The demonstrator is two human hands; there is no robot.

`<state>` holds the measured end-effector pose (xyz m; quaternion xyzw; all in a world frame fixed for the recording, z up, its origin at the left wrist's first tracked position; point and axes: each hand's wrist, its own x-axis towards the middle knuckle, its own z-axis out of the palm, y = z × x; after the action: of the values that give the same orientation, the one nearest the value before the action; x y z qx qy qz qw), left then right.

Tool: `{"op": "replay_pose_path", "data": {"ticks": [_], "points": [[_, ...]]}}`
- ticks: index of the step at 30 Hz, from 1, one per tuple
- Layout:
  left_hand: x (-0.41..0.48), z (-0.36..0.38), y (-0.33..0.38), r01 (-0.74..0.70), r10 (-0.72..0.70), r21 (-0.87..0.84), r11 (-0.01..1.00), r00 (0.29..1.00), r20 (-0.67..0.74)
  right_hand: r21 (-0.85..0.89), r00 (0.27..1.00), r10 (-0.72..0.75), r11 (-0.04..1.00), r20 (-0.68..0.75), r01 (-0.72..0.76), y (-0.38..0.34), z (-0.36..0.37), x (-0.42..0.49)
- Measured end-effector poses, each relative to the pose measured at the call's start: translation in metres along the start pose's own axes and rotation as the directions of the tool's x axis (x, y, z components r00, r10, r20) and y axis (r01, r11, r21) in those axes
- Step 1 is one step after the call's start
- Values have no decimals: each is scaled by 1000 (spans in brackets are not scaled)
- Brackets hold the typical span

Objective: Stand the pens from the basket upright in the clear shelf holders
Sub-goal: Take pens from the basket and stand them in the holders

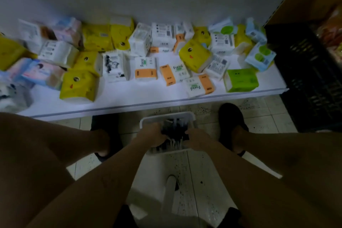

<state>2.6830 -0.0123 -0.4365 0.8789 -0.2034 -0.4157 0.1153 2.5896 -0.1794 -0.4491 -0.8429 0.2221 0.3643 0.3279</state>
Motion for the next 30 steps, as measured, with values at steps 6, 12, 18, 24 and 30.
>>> {"op": "replay_pose_path", "data": {"ticks": [6,12,18,24,30], "points": [[29,41,-15,91,-77,-132,987,991,106,21,992,89,996,87,-91,10,22,30],[46,62,-32,181,-146,-231,956,976,163,111,991,122,986,55,-127,18,30,42],[56,69,-33,211,-150,-263,941,960,235,256,996,76,963,35,-83,10,36,48],[60,67,-36,231,-197,-264,936,969,149,99,1000,20,995,5,-21,5,41,51],[60,71,-35,175,-122,-277,945,973,197,-136,997,-67,988,49,73,-2,56,55]]}}
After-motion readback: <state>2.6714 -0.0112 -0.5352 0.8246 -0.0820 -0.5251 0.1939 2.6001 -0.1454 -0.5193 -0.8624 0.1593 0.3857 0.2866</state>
